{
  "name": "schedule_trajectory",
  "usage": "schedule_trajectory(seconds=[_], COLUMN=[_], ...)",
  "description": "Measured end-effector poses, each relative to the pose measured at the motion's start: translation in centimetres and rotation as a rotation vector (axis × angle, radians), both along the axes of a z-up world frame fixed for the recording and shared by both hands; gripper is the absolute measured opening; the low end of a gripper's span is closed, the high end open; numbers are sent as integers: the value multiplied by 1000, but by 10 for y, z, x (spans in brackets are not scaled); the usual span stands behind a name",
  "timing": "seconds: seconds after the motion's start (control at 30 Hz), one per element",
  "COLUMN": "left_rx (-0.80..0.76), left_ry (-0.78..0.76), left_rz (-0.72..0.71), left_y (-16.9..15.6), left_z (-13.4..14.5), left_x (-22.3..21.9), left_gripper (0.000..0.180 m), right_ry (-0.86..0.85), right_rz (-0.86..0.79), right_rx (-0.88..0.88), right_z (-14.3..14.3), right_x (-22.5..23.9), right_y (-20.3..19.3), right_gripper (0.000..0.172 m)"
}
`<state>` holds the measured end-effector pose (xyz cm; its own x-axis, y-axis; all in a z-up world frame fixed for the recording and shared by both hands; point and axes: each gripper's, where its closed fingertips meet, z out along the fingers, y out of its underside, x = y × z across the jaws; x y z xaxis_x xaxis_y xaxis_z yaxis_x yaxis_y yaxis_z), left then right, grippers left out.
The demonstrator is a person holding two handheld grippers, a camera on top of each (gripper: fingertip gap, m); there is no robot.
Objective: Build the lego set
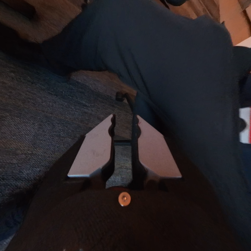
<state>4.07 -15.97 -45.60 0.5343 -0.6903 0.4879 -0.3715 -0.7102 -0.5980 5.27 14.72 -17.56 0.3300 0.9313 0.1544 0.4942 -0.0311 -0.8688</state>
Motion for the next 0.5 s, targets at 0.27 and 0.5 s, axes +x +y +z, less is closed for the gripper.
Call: schedule_trajectory(seconds=[0.27,0.5], left_rx=[25,-50], left_ry=[156,-92], left_rz=[80,334], left_y=[22,39], left_z=[-58,-29], left_x=[-48,-95], left_gripper=[25,23], right_ry=[-334,-73], right_rz=[-136,-154], right_rx=[-217,-283], right_z=[-93,-63], right_x=[-73,-102], right_y=[118,141], right_gripper=[25,25])
